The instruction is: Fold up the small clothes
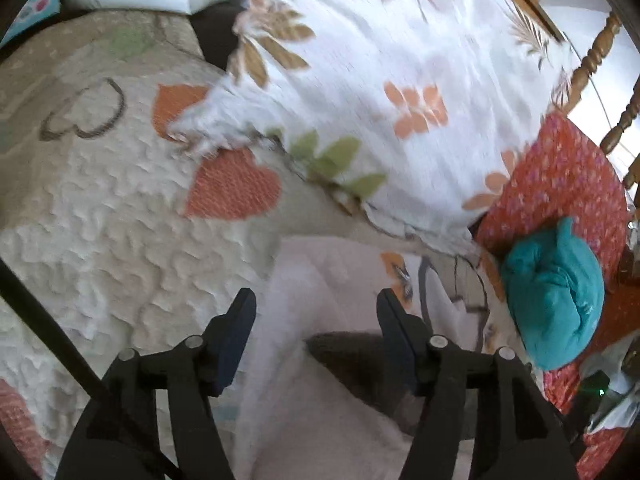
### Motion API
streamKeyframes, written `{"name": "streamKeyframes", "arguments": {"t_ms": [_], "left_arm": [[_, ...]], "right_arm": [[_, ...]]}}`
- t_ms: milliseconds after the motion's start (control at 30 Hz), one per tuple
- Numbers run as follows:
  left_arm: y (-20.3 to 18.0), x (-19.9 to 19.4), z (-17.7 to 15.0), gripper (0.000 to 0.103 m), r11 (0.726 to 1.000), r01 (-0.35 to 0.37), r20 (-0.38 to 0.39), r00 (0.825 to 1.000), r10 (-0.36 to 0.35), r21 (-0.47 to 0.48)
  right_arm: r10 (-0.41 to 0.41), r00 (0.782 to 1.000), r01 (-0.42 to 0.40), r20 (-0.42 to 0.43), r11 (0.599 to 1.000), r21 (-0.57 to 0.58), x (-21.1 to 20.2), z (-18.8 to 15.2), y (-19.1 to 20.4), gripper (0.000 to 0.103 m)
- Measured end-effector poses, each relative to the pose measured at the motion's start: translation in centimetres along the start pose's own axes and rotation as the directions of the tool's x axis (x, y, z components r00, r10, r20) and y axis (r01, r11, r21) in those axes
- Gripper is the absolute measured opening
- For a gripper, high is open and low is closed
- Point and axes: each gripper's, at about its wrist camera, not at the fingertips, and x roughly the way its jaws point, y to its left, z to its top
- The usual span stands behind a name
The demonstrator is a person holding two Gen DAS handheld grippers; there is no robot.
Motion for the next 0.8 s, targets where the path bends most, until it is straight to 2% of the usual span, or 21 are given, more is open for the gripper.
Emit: {"name": "streamKeyframes", "arguments": {"t_ms": [33, 167, 300, 433, 533, 667, 700, 767, 800], "left_arm": [[0.0, -0.4, 0.1, 0.062, 1.0, -0.016, 0.001, 1.0, 0.016, 0.016], [-0.1, -1.2, -0.6, 0.064, 0.995, -0.056, -0.012, 0.998, 0.058, 0.087], [-0.2, -0.9, -2.7, 0.066, 0.977, -0.09, -0.084, 0.991, 0.108, 0.192], [0.4, 0.0, -5.1, 0.066, 0.96, -0.091, -0.166, 0.976, 0.138, 0.263], [0.9, 0.6, -6.8, 0.067, 0.957, -0.049, -0.241, 0.963, 0.122, 0.286], [0.7, 0.9, -8.1, 0.069, 0.947, -0.042, -0.267, 0.954, 0.132, 0.319], [0.6, 0.8, -8.2, 0.067, 0.945, -0.047, -0.263, 0.955, 0.137, 0.322], [0.7, 0.5, -8.3, 0.036, 0.955, -0.022, -0.275, 0.956, 0.107, 0.294], [0.7, 0.4, -8.3, 0.033, 0.962, -0.004, -0.287, 0.954, 0.086, 0.273]], "right_arm": [[-0.029, 0.999, 0.03, 0.03, 0.999, -0.025, -0.6, 0.0, 0.4, 0.07], [-0.052, 0.996, 0.055, 0.072, 0.998, -0.04, -3.0, 0.4, 0.5, 0.07], [-0.1, 0.991, 0.104, 0.085, 0.994, -0.043, -5.4, 0.1, -0.3, 0.07], [-0.12, 0.993, 0.12, 0.023, 0.993, -0.005, -6.6, -1.2, -2.3, 0.071], [-0.096, 0.995, 0.097, -0.026, 0.994, 0.047, -7.4, -2.3, -4.2, 0.071], [-0.041, 0.994, 0.053, -0.106, 0.992, 0.112, -7.4, -4.9, -6.1, 0.071], [-0.03, 0.991, 0.047, -0.132, 0.991, 0.125, -7.3, -5.8, -6.5, 0.071], [0.001, 0.985, 0.026, -0.174, 0.988, 0.15, -7.0, -7.5, -6.9, 0.071], [0.02, 0.981, 0.011, -0.193, 0.987, 0.161, -6.9, -8.3, -7.0, 0.071]]}}
